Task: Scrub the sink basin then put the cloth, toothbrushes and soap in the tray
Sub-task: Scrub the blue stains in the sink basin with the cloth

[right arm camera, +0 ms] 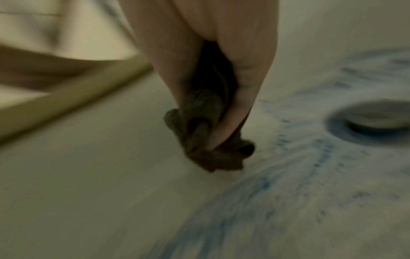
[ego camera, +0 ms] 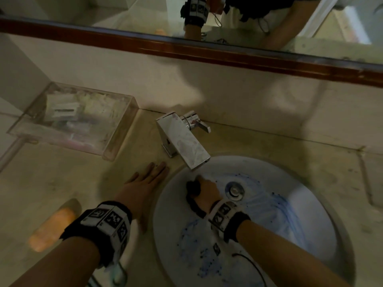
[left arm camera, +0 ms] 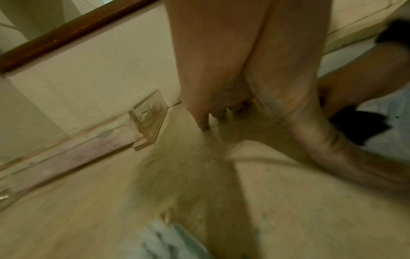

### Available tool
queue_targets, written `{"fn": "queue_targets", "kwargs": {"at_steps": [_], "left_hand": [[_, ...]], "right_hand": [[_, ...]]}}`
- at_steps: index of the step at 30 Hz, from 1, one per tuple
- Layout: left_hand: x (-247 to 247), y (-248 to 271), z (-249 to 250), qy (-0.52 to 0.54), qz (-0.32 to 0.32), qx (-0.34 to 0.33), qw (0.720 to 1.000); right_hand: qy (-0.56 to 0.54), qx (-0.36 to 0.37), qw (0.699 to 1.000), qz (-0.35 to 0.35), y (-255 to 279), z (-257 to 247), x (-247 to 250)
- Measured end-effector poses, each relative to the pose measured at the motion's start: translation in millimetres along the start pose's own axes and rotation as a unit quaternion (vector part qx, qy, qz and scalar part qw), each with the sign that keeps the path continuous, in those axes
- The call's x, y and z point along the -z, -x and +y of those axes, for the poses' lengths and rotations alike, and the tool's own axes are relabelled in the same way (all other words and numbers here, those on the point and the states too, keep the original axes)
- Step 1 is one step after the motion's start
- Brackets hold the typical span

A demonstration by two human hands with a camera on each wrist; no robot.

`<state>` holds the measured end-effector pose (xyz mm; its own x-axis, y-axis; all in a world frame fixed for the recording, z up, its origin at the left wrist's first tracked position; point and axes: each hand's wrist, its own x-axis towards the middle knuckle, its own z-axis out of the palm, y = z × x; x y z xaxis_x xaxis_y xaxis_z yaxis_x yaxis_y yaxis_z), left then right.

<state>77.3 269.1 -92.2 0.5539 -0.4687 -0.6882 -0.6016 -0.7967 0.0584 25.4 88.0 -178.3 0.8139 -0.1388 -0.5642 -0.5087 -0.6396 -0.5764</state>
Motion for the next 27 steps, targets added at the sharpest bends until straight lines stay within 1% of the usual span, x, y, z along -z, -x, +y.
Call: {"fn": "queue_targets", "kwargs": {"at_steps": [2,4,6,8,11,13,14,16,17,19,21,22,24,27], "left_hand": [[-0.8,-0.1,-0.9,0.001,0.006,0.000,1.000],[-1.5,-0.4,0.1,-0.001,0.010,-0.002,1.000],[-2.4,-1.4,0.6,0.000,0.017,-0.002,1.000],[-4.2,-2.4,-1.0,0.002,0.022,0.000,1.000],[-6.5,-2.5,-2.4,0.005,0.028,-0.002,1.000],[-6.5,-2.6,-2.4,0.012,0.029,-0.003,1.000],[-6.6,-2.9,-2.3,0.013,0.029,-0.003,1.000],[-6.1,-2.5,-2.0,0.007,0.032,-0.007,0.999],[-5.9,-2.4,-2.0,0.006,0.033,-0.008,0.999],[-3.2,-2.2,-2.0,0.008,0.027,-0.008,1.000],[-0.5,-1.4,-0.9,-0.001,0.020,-0.008,1.000],[0.1,-1.3,-0.6,-0.005,0.018,-0.009,1.000],[-1.0,-0.8,-0.3,-0.005,0.019,-0.010,1.000],[-2.6,-0.4,-1.0,0.004,0.023,-0.010,1.000]], "right_hand": [[0.001,0.070,0.994,-0.083,28.2,-8.2,-18.1],[0.024,0.098,0.985,-0.140,48.9,-13.5,-41.1],[0.067,0.095,0.983,-0.139,49.2,-13.6,-53.7],[0.101,0.077,0.986,-0.105,34.2,-10.3,-53.5],[0.105,0.027,0.993,-0.051,5.9,-2.3,-40.9],[0.136,0.006,0.991,-0.015,-10.6,2.9,-25.9],[0.148,-0.005,0.989,-0.010,-16.5,5.6,-19.0],[0.142,-0.010,0.989,-0.030,-17.9,6.3,-8.8],[0.130,0.000,0.991,-0.041,-12.5,4.9,-8.8],[0.114,0.053,0.989,-0.080,9.5,-1.9,-19.2],[0.110,0.115,0.978,-0.138,40.5,-10.5,-39.3],[0.121,0.132,0.971,-0.160,53.1,-13.9,-48.4],[0.142,0.136,0.966,-0.168,61.8,-14.2,-58.8],[0.179,0.114,0.966,-0.149,43.1,-3.7,-53.2]]}}
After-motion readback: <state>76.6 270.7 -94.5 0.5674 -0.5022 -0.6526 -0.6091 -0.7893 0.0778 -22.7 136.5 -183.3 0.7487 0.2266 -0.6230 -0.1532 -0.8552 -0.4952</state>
